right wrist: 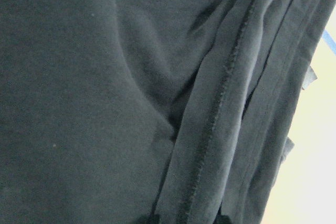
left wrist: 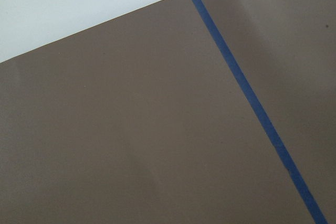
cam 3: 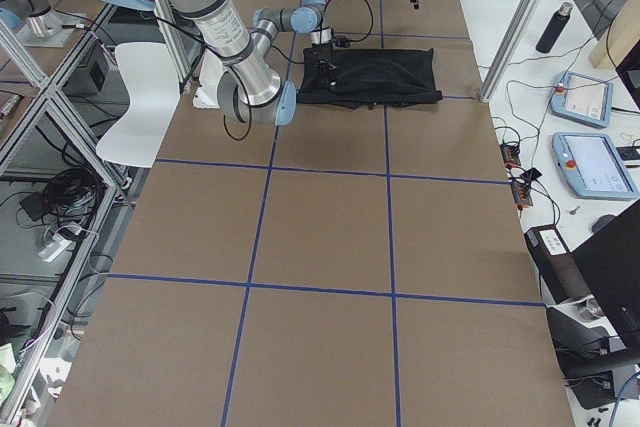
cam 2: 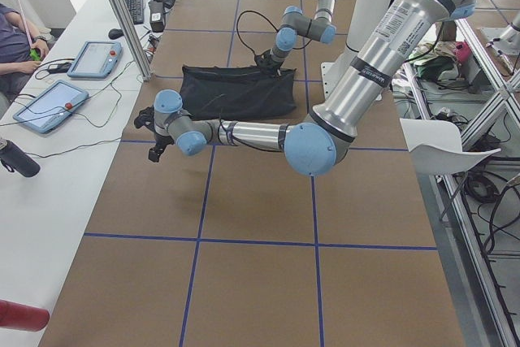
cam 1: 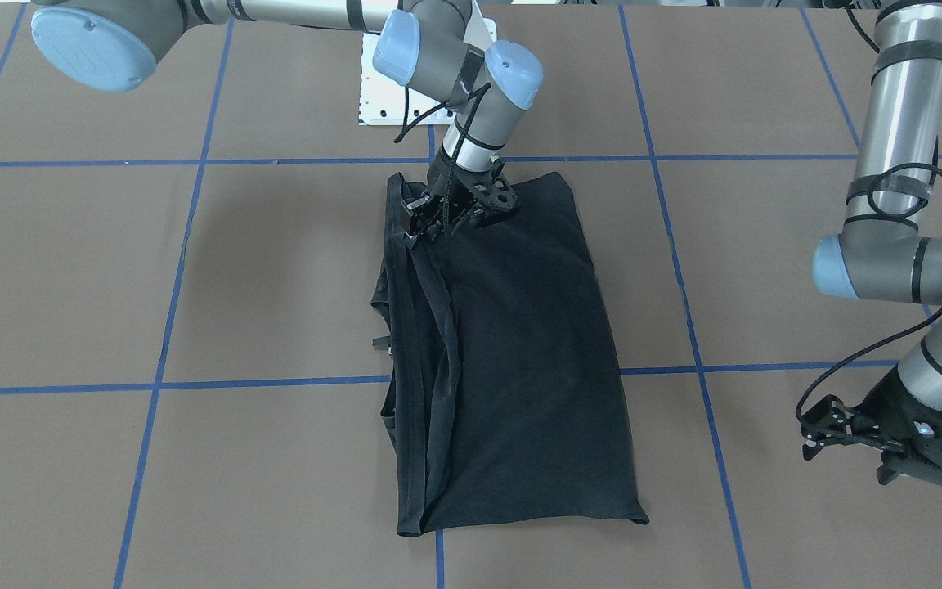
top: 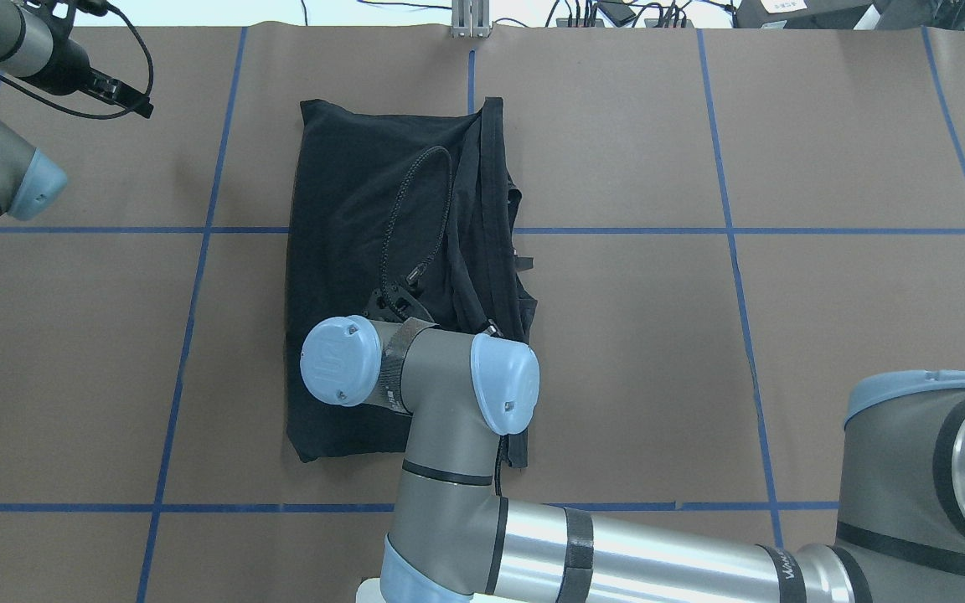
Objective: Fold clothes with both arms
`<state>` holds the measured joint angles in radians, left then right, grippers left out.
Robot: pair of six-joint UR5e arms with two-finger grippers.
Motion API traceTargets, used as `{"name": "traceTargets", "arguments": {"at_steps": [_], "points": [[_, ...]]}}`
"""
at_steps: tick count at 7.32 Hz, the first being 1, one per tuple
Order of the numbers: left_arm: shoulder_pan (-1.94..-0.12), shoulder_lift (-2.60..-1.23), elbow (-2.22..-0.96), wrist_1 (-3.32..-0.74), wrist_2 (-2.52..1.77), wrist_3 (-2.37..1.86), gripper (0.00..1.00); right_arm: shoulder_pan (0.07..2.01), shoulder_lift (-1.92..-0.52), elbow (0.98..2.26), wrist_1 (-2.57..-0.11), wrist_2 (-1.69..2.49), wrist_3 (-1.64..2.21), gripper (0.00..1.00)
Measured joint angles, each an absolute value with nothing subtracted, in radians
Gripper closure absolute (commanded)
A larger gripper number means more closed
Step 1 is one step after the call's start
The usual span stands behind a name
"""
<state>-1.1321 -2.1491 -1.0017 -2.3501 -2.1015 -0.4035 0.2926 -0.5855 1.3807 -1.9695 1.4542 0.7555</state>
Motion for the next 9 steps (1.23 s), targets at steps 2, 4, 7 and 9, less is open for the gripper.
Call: {"name": "traceTargets", "arguments": {"at_steps": [2, 4, 7, 9], "points": [[-1.132, -2.149, -1.002, -2.350, -2.102, -0.403, 0.00, 0.289, -0.579, 1.379, -1.969, 1.458, 0.759, 0.54], [-1.132, -2.149, -1.002, -2.350, -2.102, -0.403, 0.00, 0.294, -0.568, 1.377, -1.963, 1.461, 0.766, 0.54], [-1.132, -2.149, -1.003, -2.350, -2.102, -0.403, 0.00, 0.365, -0.536, 1.358, -1.884, 1.463, 0.768, 0.54], [-1.132, -2.149, -1.006, -2.350, -2.102, -0.403, 0.00, 0.408, -0.465, 1.220, -1.769, 1.463, 0.775, 0.54]]}}
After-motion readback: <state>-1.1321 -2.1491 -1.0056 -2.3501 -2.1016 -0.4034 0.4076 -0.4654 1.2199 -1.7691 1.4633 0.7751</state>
